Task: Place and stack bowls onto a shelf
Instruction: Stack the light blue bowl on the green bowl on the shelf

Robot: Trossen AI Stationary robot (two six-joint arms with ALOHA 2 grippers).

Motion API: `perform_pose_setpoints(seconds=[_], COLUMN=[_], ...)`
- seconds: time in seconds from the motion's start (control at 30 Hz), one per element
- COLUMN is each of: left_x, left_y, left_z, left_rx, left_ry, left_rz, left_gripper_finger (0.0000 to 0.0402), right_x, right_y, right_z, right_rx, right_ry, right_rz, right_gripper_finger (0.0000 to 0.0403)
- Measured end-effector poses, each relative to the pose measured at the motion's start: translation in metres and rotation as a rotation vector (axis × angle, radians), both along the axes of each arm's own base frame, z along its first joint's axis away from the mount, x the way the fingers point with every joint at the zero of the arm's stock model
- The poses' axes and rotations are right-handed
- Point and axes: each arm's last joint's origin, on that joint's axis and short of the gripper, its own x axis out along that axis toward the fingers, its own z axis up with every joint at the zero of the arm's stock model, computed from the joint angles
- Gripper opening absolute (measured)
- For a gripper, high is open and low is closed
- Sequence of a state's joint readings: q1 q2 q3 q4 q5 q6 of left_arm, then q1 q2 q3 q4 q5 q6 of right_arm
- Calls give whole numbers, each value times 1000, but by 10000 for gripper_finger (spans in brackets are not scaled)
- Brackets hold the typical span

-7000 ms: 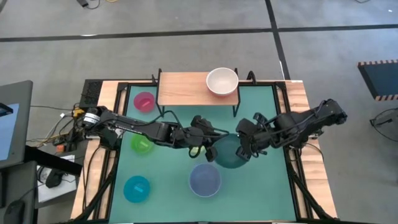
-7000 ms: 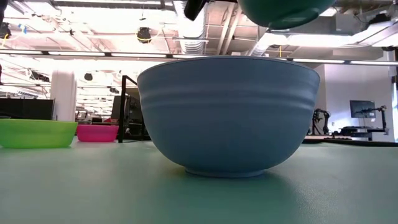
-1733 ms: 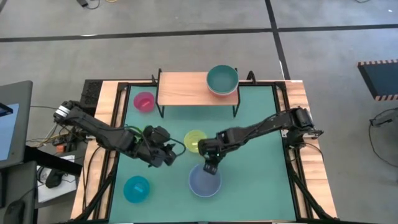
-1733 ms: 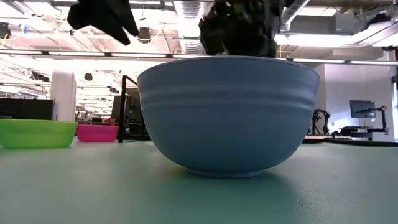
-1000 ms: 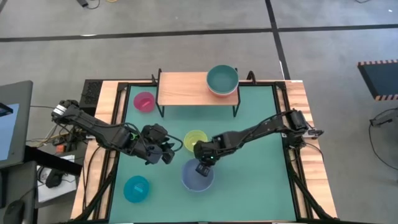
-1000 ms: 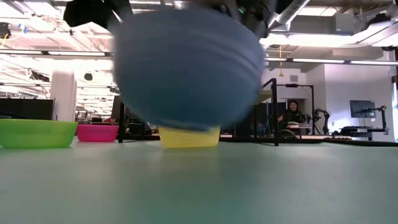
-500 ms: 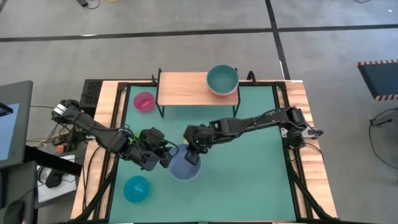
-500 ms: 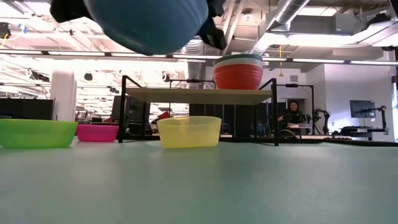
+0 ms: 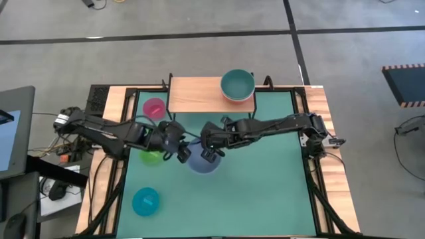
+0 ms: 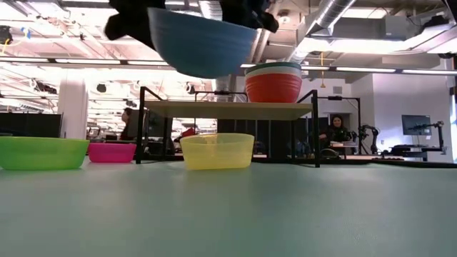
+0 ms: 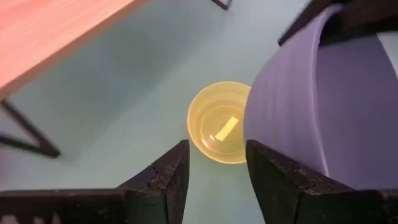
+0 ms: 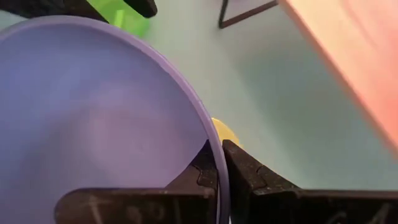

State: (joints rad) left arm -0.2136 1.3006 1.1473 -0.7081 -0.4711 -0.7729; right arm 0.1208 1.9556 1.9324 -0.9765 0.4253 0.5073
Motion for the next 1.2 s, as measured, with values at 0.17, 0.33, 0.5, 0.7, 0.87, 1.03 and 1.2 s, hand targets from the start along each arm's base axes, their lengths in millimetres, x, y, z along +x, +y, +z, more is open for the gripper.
perform_pose_setpoints(seconds=[0.17, 0.33, 0.5, 0.7, 0.87, 1.03, 1.2], left_x=[6, 5, -11, -26, -18, -2, 13], left_y=[22, 39, 51, 63, 67, 67, 68], left_z=[2, 10, 43, 72, 68, 54, 39], left_rx=[-5, -31, 59, 179, 181, 138, 119], left_ry=[11, -24, -122, -249, -243, -190, -130], left_rz=[-63, -131, -128, -148, -205, -276, -287], left_gripper_finger=[112, 37, 13, 69, 142, 180, 158], right_x=[-3, -8, -15, -16, -14, -13, -15], right_y=[-6, -19, -36, -48, -48, -44, -38], right_z=[12, 25, 27, 26, 27, 27, 30], right_rx=[-63, -72, -78, -12, -6, -6, -6], right_ry=[32, 59, 123, 137, 117, 108, 104], right_rz=[34, 18, -26, -22, -16, -6, 13], right_gripper_finger=[34, 34, 34, 37, 37, 37, 37])
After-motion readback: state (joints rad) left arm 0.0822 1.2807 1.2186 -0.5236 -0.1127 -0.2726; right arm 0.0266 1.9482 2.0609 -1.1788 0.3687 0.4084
